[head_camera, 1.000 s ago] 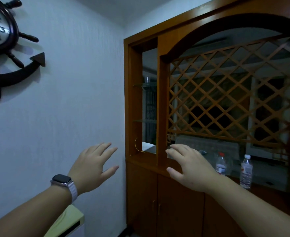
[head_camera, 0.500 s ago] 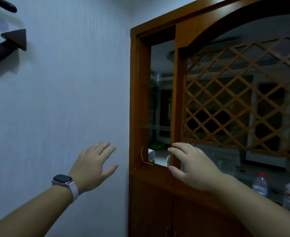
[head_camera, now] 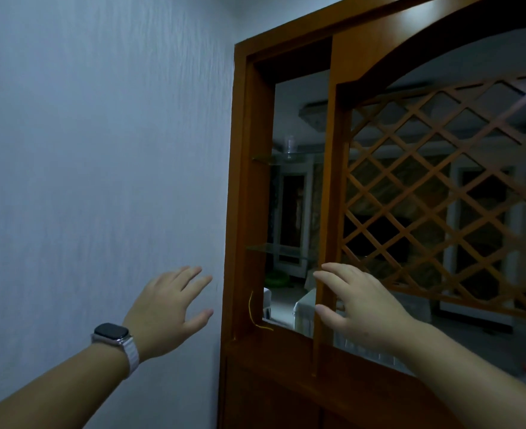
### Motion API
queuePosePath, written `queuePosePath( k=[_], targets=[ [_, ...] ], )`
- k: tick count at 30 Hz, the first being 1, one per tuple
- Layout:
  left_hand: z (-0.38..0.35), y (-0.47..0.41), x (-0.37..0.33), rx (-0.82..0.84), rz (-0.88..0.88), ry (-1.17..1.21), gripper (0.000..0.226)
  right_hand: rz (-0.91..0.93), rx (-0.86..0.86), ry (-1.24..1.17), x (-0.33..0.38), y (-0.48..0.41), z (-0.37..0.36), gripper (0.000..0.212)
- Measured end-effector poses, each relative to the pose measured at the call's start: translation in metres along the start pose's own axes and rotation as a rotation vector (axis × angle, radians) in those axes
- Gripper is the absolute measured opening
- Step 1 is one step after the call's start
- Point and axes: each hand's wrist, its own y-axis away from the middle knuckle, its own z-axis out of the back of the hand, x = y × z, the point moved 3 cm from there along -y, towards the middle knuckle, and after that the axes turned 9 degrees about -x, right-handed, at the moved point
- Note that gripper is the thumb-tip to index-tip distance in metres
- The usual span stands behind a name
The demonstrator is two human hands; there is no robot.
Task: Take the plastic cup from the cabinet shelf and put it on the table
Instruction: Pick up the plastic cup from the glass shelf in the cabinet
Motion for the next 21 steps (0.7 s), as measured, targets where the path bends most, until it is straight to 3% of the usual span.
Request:
queuePosePath(
  k=[10, 15, 21],
  targets=[
    [-0.117, -0.109, -0.003, -0.005, 0.017, -0.057, 0.061, 0.013, -0.005, -0.089, -0.097, -0.092, -0.103, 0.066],
    [-0.151, -0.169, -0.008, -0.064, 0.088, 0.015, 0.064, 0.033, -0.037, -0.168, -0.136, -0.145, -0.124, 0.064],
    [-0.167, -0.216, 0.002, -0.075, 0.050, -0.003, 0.065, 0.067, -0.080, -0.223, -0.155, -0.188, -0.134, 0.063]
  ],
)
